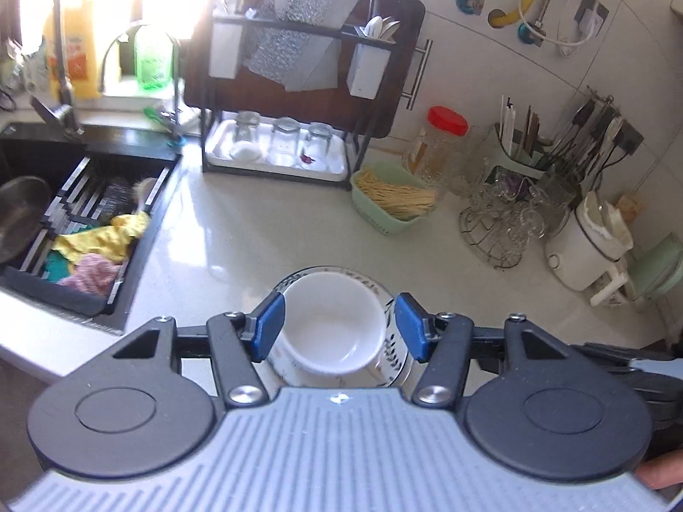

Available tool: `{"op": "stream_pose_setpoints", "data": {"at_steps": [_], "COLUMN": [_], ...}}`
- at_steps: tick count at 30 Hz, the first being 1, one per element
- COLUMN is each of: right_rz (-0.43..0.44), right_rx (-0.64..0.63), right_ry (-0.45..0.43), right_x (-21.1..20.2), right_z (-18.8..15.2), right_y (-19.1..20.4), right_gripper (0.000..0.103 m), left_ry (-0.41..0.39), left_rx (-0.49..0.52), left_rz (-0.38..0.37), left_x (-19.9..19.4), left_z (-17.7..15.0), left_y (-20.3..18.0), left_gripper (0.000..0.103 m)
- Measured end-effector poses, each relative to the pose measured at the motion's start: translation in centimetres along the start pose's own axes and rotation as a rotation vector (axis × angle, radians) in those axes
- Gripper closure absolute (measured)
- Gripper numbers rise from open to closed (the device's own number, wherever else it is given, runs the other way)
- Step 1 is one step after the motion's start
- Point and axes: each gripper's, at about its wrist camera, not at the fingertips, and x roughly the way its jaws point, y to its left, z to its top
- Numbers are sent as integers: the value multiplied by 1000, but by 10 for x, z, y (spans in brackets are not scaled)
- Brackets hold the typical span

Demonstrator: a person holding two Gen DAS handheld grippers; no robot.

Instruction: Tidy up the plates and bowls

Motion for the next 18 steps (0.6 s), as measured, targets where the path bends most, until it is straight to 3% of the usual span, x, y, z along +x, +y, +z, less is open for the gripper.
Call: {"op": "stream_pose_setpoints", "data": {"at_steps": [8, 18], "right_rz": [-11, -6], "right_rx": [-55, -81], "right_ry": [-80, -154], "right_x": [-40, -82], "right_z": [-39, -79], "right_y": [-3, 5], "right_gripper": [52, 52], "left_ry": [-58, -110], "left_rx": [-45, 6], "left_rz": [35, 73], "left_x": [-47, -103], "left_z": [-55, -116], "left_y": [-8, -31], "left_gripper": [40, 39]}}
